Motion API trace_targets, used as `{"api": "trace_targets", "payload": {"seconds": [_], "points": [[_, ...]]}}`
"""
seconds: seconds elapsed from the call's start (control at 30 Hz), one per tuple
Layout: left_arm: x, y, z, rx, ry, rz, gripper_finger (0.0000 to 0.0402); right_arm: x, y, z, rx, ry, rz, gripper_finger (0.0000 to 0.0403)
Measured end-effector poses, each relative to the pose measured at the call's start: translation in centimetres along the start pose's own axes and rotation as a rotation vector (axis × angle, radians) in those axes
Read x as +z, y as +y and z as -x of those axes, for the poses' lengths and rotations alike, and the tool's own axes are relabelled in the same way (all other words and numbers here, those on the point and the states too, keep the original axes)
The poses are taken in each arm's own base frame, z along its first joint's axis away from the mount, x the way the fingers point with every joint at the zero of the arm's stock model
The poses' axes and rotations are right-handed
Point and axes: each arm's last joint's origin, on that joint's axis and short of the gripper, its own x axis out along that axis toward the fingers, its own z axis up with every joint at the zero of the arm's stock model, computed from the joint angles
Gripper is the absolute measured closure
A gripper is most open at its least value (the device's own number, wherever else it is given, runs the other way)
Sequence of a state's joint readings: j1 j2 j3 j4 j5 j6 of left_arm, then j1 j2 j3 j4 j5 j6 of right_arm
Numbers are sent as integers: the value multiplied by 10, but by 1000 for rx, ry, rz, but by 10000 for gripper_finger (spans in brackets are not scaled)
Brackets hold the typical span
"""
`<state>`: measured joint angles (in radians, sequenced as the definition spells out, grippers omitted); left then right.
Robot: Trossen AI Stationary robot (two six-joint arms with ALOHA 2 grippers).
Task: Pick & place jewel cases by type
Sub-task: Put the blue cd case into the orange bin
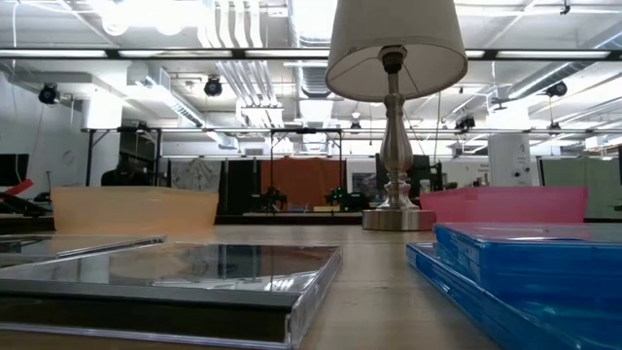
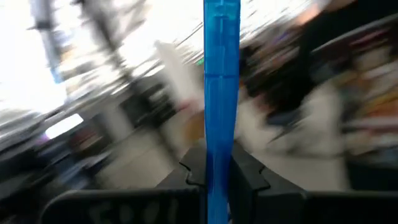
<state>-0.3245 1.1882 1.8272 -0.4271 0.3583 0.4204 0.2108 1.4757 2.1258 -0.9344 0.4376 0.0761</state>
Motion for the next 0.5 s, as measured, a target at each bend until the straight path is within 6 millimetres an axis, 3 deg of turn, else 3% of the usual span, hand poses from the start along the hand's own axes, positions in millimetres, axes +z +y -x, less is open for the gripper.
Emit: {"api": "trace_targets", "payload": {"seconds": [0.3, 0.5], "points": [[10, 8, 4, 302, 297, -94, 396, 0, 0, 0, 0, 4, -6, 346], [3, 7, -5, 361, 502, -188, 396, -1, 0, 0, -1, 6, -1, 346]]}}
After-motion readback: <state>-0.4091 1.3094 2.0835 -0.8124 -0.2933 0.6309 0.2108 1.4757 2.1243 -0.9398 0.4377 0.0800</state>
